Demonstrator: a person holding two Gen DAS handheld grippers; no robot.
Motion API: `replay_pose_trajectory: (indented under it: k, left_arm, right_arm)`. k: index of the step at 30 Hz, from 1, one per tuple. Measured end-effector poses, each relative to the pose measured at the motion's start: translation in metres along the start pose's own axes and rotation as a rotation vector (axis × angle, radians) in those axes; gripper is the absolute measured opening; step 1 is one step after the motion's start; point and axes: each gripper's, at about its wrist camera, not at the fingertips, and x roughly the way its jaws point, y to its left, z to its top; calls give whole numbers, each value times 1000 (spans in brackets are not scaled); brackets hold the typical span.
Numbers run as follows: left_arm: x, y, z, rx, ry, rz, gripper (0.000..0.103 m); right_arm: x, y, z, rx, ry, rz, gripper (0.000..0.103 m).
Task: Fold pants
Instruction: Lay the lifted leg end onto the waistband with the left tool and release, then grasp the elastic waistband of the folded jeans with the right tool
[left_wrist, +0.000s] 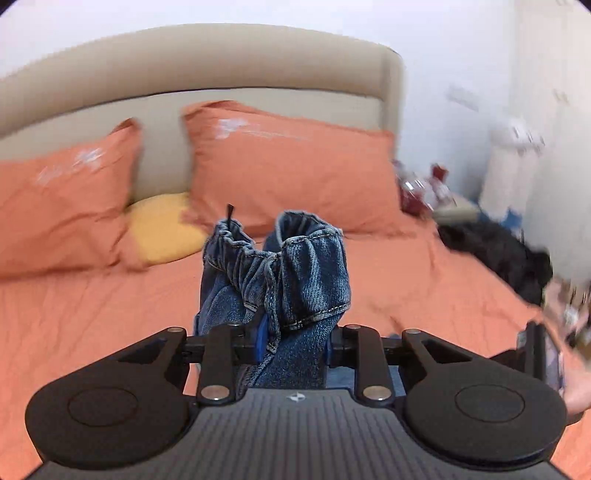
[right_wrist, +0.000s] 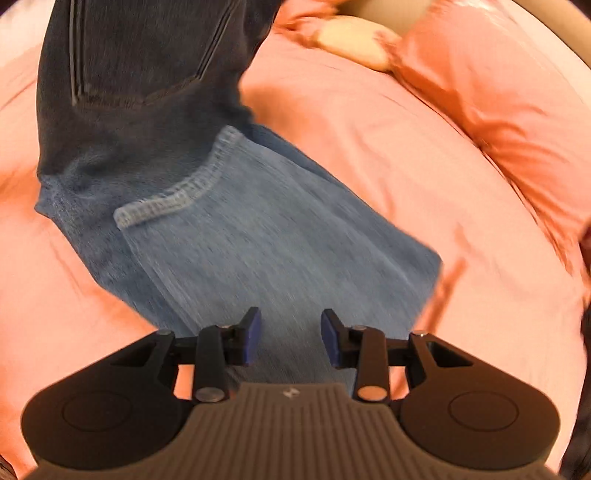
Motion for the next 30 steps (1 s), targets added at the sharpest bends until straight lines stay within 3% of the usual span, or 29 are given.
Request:
replay_pose_trajectory:
  k: [4,8,12,19,21,23,25,30]
  left_arm:
    - [51,-73,-13,129,75,-27,29]
    - [107,-132,-51,260,194,-47,28]
    - [141,-164,-90,335,274,-78,28]
    - [172,-168,-131,386,397,-191,34]
    - [178,-168,-129,392,407,-217,43]
    - [178,-164,-123,339,412,-257,61]
    - [172,-157,-118,303,400,-308,70]
    - [145,-131,-104,266,380,-369,70]
  right_arm:
    - [-13,-22,-23,143,-51,54,33]
    - [-11,-33,-35,200,-43,49,33]
    - [-6,-43,-48,240,-28,65,33]
    - [9,-43,-65,243,23,33,35]
    - [10,-45,-68,260,33,21,36]
    - [6,-46,-68,273,47,7,36]
    - [2,-50,-69,287,46,-9,36]
    - [-24,-61,-53,364,-7,-2,36]
